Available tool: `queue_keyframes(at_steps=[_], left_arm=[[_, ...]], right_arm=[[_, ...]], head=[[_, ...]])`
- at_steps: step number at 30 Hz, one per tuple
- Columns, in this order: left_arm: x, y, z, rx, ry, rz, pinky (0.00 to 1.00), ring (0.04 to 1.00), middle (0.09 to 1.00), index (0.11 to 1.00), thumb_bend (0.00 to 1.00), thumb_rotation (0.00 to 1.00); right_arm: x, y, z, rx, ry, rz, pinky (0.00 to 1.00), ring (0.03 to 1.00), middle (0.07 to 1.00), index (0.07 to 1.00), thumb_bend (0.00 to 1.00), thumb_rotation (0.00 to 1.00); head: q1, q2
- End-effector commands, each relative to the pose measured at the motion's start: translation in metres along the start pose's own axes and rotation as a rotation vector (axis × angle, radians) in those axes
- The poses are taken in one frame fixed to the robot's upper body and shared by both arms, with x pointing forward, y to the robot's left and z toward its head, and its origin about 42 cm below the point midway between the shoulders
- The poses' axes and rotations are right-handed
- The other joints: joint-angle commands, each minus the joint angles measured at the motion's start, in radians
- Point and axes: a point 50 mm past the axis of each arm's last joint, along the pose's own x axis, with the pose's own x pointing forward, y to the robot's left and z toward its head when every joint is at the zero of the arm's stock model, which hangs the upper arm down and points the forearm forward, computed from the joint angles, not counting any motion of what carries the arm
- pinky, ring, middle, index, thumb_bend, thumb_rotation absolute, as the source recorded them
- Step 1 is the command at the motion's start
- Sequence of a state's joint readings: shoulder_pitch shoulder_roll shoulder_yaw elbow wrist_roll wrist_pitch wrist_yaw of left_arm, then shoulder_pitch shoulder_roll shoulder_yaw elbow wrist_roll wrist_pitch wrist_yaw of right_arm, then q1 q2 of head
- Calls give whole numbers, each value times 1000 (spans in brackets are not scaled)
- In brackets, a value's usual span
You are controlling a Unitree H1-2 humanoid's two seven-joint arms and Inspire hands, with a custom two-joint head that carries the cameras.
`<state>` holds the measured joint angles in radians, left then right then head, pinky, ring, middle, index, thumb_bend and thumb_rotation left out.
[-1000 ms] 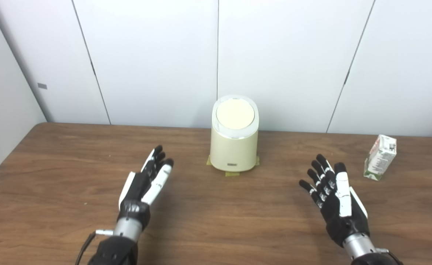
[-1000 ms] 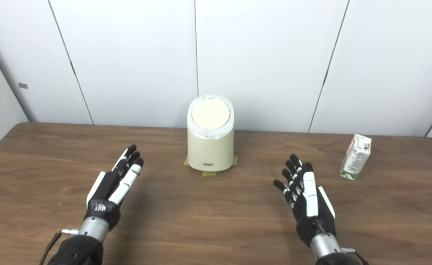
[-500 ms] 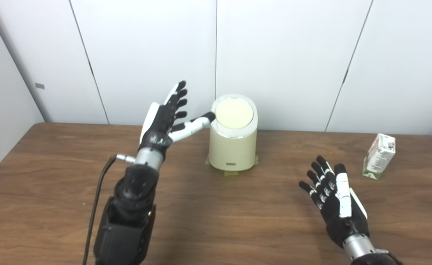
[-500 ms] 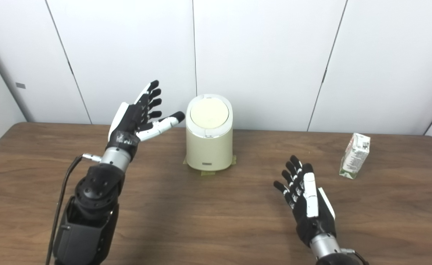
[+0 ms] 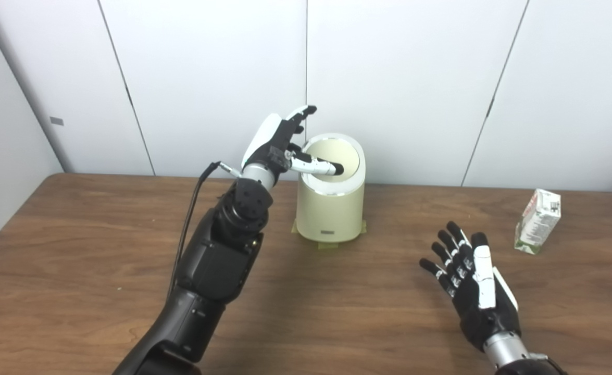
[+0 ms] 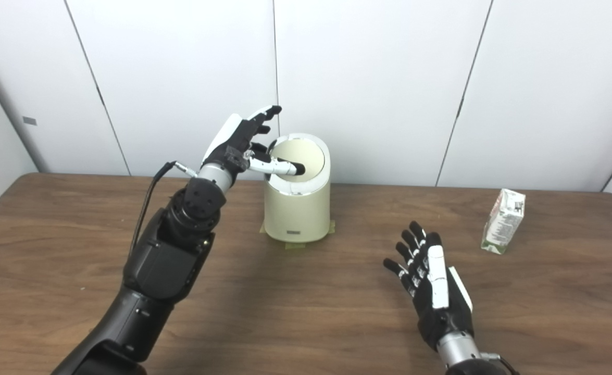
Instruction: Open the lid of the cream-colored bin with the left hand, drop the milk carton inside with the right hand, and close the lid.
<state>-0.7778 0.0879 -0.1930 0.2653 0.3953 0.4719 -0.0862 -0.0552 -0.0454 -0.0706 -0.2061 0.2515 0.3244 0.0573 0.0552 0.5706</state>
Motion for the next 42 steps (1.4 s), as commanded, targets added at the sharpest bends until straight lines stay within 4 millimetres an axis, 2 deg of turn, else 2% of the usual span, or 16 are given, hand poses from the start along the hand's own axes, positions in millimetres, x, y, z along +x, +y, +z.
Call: queue_keyframes(at_steps=[1,7,16,21,32,42], left_arm=[[14,6,38,13,-76,21,606,802,918,914,852,4],[26,4,38,44,-52,32,616,804,912,902,821,0],[28,7,31,68,-59,74,587,765,897,876,780,0],[29,6,27,126,-73,81,645,797,894,873,800,0],[28,4,19,366,-97,79,741,867,913,862,858,0],[28,-2,7,510,-119,39,745,838,903,860,918,0]], right_arm=[[8,5,16,-3,-89,22,836,966,979,980,634,1000],[8,9,18,0,-90,22,836,960,974,974,636,1000],[8,12,19,-18,-85,28,822,949,974,971,648,1000],[8,12,18,-21,-86,32,812,952,974,973,655,998],[6,14,20,-25,-86,29,781,936,965,969,647,1000],[6,15,21,-20,-89,35,759,934,964,974,641,1000]], head=[[0,1],[-1,5],[-2,4],[-2,5],[-4,18],[-3,19]])
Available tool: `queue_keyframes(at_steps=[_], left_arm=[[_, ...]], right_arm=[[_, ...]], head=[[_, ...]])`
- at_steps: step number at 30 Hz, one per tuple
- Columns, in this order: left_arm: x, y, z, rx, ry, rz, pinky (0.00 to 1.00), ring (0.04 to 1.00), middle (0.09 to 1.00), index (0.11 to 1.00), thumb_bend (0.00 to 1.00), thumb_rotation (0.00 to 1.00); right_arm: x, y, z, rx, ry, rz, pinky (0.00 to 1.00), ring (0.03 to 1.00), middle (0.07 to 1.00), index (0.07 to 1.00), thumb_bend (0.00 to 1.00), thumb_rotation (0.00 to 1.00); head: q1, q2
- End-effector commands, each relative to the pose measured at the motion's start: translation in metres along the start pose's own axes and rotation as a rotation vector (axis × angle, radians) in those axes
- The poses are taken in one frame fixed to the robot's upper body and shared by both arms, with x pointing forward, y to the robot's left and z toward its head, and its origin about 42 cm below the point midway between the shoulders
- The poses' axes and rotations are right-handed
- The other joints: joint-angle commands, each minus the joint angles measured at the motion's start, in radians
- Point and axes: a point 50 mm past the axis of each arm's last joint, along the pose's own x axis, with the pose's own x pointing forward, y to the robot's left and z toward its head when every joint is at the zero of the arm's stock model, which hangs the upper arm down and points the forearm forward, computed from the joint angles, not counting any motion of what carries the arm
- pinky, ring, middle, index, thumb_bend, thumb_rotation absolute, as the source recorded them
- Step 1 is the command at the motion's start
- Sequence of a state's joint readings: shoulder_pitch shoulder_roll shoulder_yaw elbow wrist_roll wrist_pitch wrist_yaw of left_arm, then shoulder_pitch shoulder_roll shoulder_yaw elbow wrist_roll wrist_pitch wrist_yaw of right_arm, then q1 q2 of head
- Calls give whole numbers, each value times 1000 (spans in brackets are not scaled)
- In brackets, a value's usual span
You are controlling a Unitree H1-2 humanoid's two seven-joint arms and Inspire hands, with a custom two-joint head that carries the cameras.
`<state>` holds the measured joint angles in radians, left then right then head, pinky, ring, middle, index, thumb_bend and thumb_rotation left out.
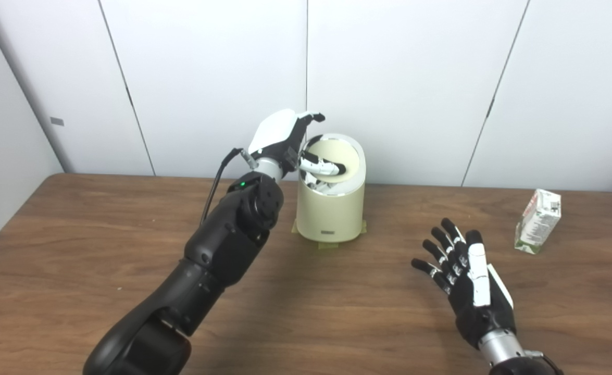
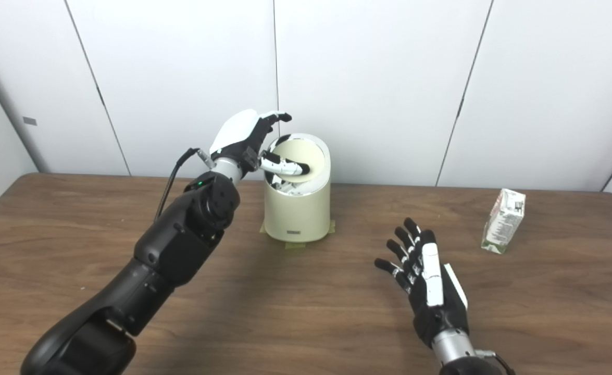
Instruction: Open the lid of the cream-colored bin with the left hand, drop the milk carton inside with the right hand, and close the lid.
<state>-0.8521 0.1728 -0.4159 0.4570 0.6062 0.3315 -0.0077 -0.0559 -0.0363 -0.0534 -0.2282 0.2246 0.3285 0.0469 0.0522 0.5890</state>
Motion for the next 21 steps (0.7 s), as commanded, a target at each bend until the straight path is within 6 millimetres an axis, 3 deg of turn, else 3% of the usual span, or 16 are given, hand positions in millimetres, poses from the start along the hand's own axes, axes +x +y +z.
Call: queue_keyframes(at_steps=[1,16,21], left_arm=[[8,15,11,70,-38,24,745,833,901,861,921,0],[8,1,3,211,-26,-34,768,849,906,881,942,0],[9,-6,-6,280,-20,-39,774,847,911,889,893,0]], right_arm=[[7,7,18,1,-76,31,763,936,966,975,640,1000],[10,8,20,14,-94,43,766,942,973,980,634,1000],[10,8,20,27,-98,52,776,946,978,985,645,1000]], head=[[1,0],[-1,-4],[1,-10]])
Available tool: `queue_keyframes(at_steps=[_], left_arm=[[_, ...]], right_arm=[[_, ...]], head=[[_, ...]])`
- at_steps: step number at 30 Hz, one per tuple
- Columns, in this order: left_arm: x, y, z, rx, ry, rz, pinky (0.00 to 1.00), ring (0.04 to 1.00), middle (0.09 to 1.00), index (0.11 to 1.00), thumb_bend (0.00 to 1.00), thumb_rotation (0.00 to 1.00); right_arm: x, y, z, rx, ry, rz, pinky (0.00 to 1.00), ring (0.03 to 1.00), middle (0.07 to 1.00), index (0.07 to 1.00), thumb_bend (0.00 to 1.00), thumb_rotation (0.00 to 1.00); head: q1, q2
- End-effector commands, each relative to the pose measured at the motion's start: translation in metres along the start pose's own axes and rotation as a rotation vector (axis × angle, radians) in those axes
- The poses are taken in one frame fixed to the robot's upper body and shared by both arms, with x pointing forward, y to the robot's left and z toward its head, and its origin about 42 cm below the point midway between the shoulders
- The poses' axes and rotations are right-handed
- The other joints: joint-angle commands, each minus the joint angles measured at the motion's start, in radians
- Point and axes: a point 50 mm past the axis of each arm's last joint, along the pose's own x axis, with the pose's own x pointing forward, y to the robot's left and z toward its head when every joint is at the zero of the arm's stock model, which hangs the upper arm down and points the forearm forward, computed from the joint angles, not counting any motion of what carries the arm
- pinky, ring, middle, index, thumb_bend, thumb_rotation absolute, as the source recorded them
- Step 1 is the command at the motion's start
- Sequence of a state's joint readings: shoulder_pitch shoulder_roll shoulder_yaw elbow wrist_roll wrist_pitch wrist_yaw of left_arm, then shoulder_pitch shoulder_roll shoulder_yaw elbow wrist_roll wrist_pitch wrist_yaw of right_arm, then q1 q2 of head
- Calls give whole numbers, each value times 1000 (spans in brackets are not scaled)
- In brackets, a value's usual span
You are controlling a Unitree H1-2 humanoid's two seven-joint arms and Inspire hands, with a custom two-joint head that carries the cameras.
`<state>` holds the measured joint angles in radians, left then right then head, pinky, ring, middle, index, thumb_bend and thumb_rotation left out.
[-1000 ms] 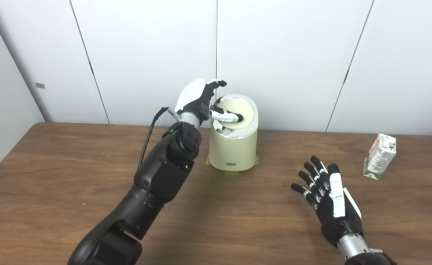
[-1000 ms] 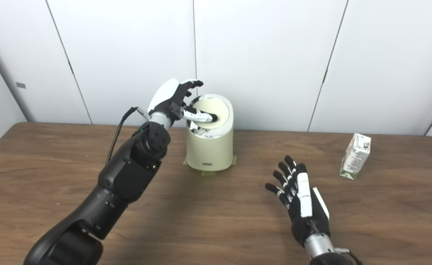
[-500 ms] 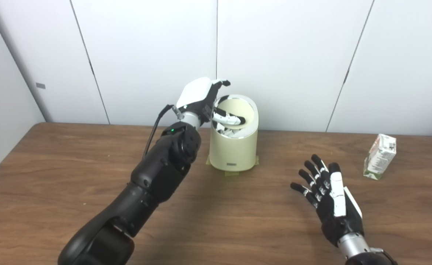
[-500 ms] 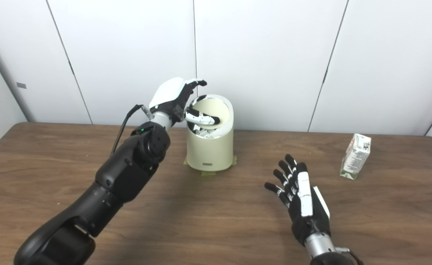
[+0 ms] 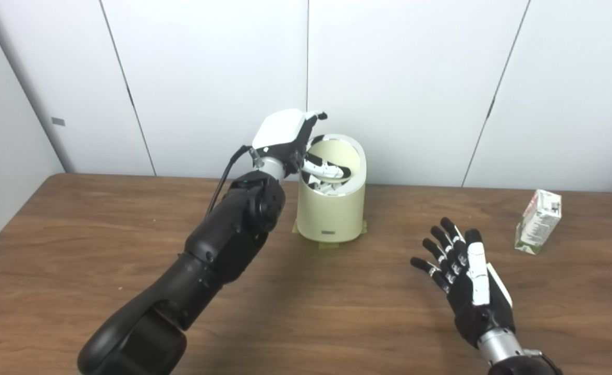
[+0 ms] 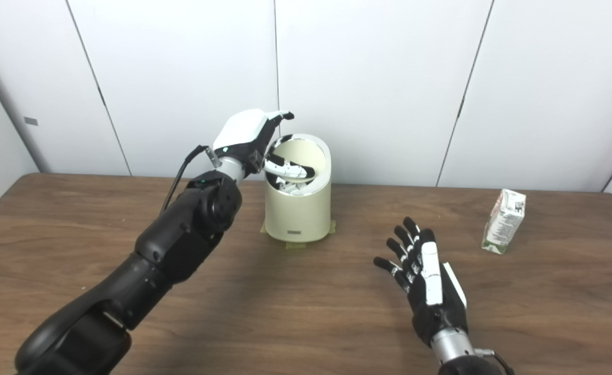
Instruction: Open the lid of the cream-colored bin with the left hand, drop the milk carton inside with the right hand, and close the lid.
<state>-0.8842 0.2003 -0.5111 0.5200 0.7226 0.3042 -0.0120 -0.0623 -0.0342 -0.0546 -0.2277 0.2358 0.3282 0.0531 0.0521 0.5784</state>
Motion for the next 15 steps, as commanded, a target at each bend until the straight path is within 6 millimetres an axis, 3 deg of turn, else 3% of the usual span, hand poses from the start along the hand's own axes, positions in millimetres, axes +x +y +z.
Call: queue_keyframes(at_steps=[1,12,15], left_arm=[[4,-2,-6,81,9,-20,769,845,912,889,884,0],[1,-16,-10,208,-30,37,704,844,906,873,765,0],[2,-13,-11,228,-26,42,731,843,910,878,753,0]], right_arm=[[9,7,18,15,-92,43,778,946,979,985,645,1000],[10,11,20,60,-105,89,791,951,987,989,649,1000],[11,11,20,63,-107,92,794,953,986,992,653,1000]], head=[[-1,-5],[3,-23],[4,-27]])
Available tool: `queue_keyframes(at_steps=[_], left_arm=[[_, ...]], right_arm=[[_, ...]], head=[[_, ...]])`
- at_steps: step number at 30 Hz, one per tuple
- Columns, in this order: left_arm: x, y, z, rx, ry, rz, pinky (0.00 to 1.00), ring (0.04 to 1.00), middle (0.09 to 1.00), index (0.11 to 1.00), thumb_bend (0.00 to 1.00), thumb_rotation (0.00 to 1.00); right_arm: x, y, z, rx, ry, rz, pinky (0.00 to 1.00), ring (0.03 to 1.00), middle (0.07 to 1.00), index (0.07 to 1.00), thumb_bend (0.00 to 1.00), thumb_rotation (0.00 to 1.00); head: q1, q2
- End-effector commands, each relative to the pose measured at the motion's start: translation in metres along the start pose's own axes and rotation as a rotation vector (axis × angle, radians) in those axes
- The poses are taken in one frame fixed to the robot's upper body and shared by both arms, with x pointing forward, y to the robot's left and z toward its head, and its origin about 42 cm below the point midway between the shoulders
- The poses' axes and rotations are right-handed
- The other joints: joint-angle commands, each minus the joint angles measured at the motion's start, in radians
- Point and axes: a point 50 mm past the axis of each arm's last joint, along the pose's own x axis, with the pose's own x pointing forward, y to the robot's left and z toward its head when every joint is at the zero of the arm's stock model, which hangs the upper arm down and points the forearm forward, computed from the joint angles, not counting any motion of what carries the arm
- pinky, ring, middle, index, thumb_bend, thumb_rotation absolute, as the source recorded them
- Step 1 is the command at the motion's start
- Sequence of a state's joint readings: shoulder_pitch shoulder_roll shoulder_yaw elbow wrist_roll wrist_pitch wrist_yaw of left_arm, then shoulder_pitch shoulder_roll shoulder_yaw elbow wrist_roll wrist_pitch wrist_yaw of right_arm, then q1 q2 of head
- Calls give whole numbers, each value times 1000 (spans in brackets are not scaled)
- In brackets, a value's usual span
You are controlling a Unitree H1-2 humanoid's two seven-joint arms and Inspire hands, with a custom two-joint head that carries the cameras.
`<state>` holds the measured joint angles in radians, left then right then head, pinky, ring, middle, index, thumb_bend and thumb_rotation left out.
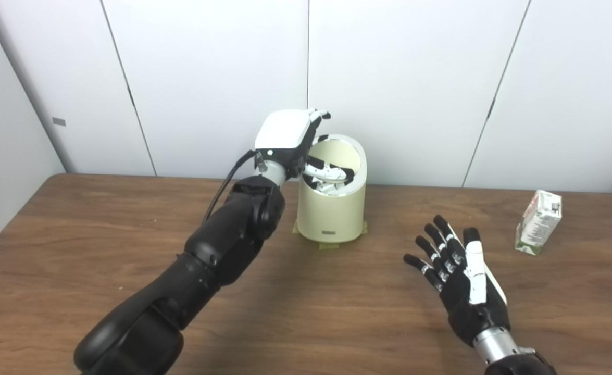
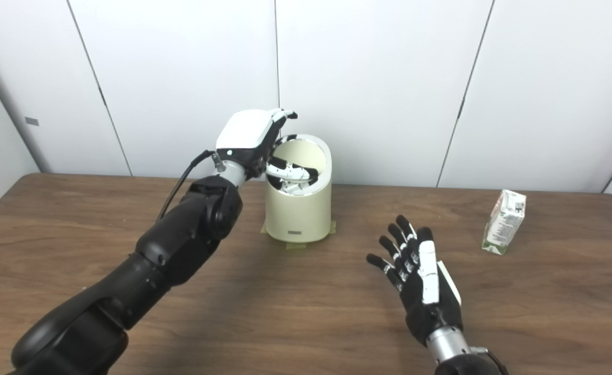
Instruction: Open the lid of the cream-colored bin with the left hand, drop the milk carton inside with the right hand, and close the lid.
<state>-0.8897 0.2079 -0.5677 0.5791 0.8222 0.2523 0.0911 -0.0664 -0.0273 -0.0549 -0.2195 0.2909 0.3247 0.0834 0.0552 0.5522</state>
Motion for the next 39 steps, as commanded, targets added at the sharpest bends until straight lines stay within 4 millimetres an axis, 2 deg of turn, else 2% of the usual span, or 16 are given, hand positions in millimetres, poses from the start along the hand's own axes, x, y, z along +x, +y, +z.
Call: queue_keyframes(at_steps=[1,7,12,14,15,16,17,19,21,23,25,29,39], left_arm=[[1,-4,-9,81,17,-34,734,850,914,881,753,0],[-1,-1,-11,46,30,-25,721,849,910,878,755,0],[1,26,-2,-113,50,17,736,816,904,877,775,0],[1,42,3,-231,59,35,753,825,908,877,787,0],[1,52,6,-309,63,38,732,819,909,870,803,0],[0,61,8,-391,69,39,717,798,915,869,795,0],[0,69,10,-462,72,37,691,727,910,863,782,0],[-2,85,13,-631,70,27,658,692,905,858,768,0],[-5,98,14,-793,54,24,649,714,879,850,760,0],[-7,106,15,-880,37,28,681,763,854,835,772,0],[-10,110,16,-912,25,31,728,811,847,813,772,0],[-13,111,18,-915,28,31,754,831,839,795,767,0],[-15,103,16,-824,45,20,693,808,834,811,792,0]], right_arm=[[10,8,20,-1,-103,48,791,951,986,991,654,1000],[9,7,20,-1,-105,51,786,952,990,992,657,1000],[8,6,20,7,-101,42,789,951,987,990,661,1000],[6,5,20,4,-101,42,792,956,990,994,654,1000],[6,4,20,4,-101,42,793,956,989,994,653,1000],[5,4,20,4,-101,42,796,958,990,995,651,1000],[5,3,20,4,-100,41,806,963,992,996,646,1000],[5,2,20,4,-97,40,811,966,994,998,643,1000],[4,0,20,2,-93,39,811,966,996,996,642,1000],[4,-1,19,1,-91,38,813,966,996,996,640,1000],[5,-1,19,3,-89,35,812,965,993,995,639,1000],[5,-2,19,1,-89,35,800,959,988,991,638,1000],[5,-2,18,-11,-86,44,789,961,988,995,639,1000]], head=[[-2,-2],[2,-1],[5,2],[7,4],[8,5],[9,8],[9,8],[10,10],[10,12],[11,13],[12,13],[12,14],[13,18]])
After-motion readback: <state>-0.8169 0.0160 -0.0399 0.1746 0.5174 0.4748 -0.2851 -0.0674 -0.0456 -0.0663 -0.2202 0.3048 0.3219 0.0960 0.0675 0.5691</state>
